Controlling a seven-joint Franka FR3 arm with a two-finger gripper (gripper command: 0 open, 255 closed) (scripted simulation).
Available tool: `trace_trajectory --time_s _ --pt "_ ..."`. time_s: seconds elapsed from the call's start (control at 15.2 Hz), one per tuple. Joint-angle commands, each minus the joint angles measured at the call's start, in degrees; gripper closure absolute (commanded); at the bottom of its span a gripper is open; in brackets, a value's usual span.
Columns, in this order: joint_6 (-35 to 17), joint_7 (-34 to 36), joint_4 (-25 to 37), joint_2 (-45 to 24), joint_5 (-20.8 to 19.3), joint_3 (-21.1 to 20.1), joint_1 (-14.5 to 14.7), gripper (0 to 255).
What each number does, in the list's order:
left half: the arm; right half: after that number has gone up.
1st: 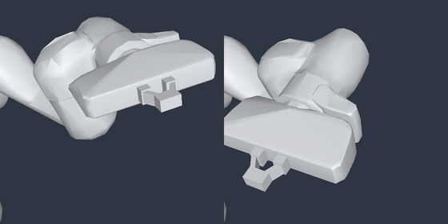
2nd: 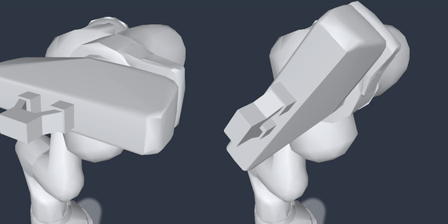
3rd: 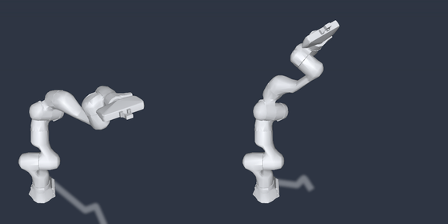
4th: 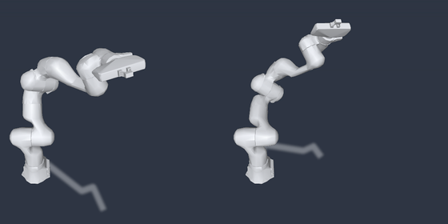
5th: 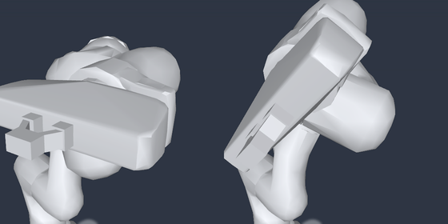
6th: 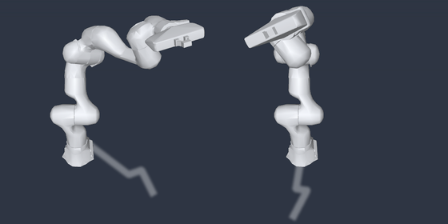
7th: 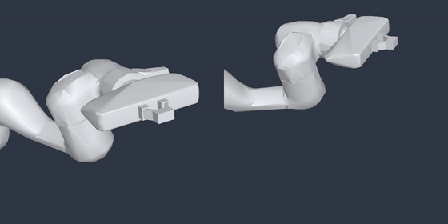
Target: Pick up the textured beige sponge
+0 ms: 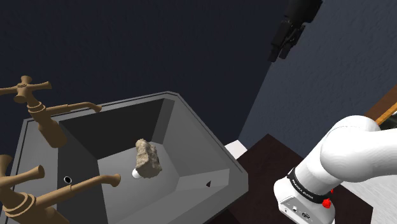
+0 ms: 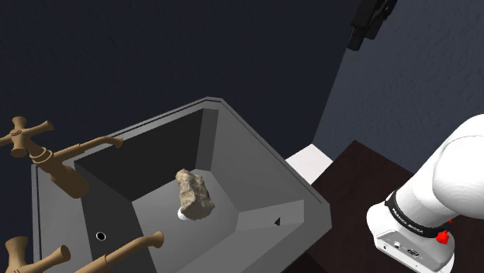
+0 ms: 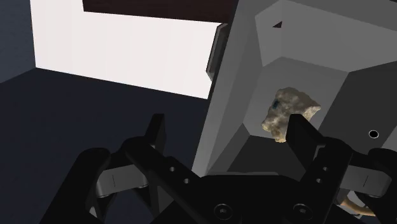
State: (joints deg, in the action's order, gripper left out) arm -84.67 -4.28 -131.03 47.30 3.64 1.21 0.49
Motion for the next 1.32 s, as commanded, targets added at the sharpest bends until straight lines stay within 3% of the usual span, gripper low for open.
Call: trace_trajectory --time_s 0.0,0.66,1.25 --pt "0.0 0.0 0.0 0.0 0.0 0.0 0.0 0" --pt "-13.9 11.67 -5.21 -10.34 5.15 -10.42 1.51 0" --pt "-26.19 22.48 -3.32 -26.11 6.27 -19.17 2.02 0"
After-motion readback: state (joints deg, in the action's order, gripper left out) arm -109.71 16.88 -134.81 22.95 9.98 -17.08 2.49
